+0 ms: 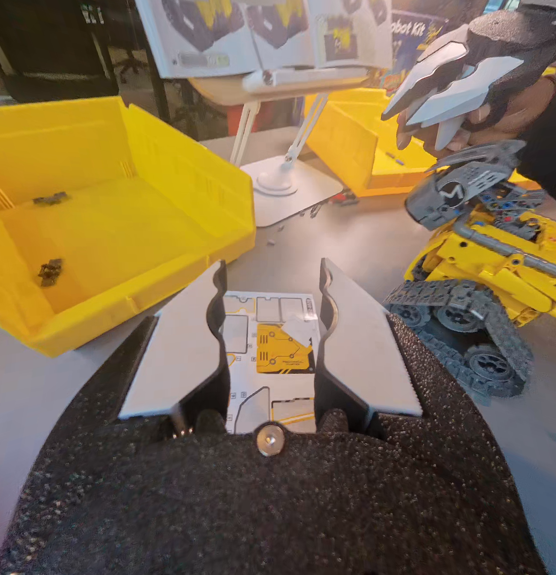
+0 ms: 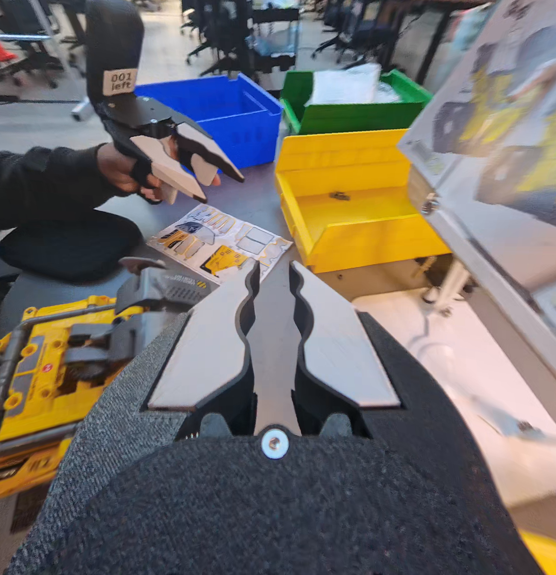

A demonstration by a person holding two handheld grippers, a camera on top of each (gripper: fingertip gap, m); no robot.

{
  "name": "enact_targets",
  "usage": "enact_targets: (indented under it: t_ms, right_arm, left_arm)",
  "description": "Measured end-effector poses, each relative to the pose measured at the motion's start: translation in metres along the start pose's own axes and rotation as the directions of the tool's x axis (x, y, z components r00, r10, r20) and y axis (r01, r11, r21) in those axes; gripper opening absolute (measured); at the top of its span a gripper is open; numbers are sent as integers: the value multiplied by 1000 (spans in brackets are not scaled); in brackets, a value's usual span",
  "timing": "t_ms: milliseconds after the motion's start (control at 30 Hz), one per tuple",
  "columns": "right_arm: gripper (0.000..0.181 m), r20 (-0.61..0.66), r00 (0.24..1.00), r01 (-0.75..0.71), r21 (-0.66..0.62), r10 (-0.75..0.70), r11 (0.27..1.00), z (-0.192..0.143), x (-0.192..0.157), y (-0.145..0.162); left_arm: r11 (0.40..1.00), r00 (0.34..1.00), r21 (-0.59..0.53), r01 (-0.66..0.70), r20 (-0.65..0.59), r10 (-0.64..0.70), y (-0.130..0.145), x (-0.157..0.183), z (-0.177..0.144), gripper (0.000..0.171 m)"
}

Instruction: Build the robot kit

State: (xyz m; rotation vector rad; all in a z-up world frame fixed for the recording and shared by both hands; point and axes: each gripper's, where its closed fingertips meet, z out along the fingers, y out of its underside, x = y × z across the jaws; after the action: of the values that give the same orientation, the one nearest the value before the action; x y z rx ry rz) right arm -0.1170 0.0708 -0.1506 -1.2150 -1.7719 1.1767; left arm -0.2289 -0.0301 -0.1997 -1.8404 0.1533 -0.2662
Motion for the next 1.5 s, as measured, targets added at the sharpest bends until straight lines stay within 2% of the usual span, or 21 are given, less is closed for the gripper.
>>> enact_targets:
  t_ms: [67,133,267,333,433,533,700,733,800,933,1033,1167,1500]
  right_arm:
    - [18,-146,989,22,2,-22,1000,-46,2,2]
    - [18,-256,965,35,-76,-53,997,-90,-5,23]
    - [19,-402,912,-46,-302,-83,952,-159,-27,100]
    - [20,-421,907,-137,-329,-16,934,-174,-40,138]
    - [26,-449,888,-263,-307,105,914,-175,-44,181]
    - [32,-473,869,-311,-289,148,905,-165,-33,202]
    - [32,-483,854,-362,-284,193,888,-148,-19,215]
    - [27,-488,855,-352,-292,178,889,-148,-18,218]
    - [11,-488,859,-326,-294,152,898,-150,-18,216]
    - [2,-448,880,-299,-266,157,916,-149,-24,209]
    - [2,-405,908,-235,-273,110,933,-144,-29,206]
    - [2,-366,927,-191,-284,78,940,-133,-36,202]
    - [2,-408,913,-127,-356,-31,926,-121,-36,199]
  left_arm:
    - [999,999,42,-15,-34,17,-5,17,-5,61]
    - [998,996,63,-20,-90,26,-5,37,-8,63]
    - [999,963,43,20,-271,-8,8,85,-9,70]
    - [998,928,15,63,-368,-53,13,107,-6,78]
    - [996,891,-56,66,-447,-85,22,131,4,82]
    - [988,866,-155,-8,-495,-71,38,154,15,88]
    - [984,796,-179,-21,-598,-92,43,188,15,58]
    - [984,795,-177,-20,-599,-92,43,190,15,58]
    - [984,802,-174,-39,-593,-73,44,192,16,54]
    - [983,818,-171,-59,-573,-51,46,197,23,50]
    - [983,849,-163,-80,-528,-18,48,196,33,25]
    - [986,848,-142,-88,-529,-1,47,198,38,23]
    - [988,859,-105,-111,-510,42,47,199,38,23]
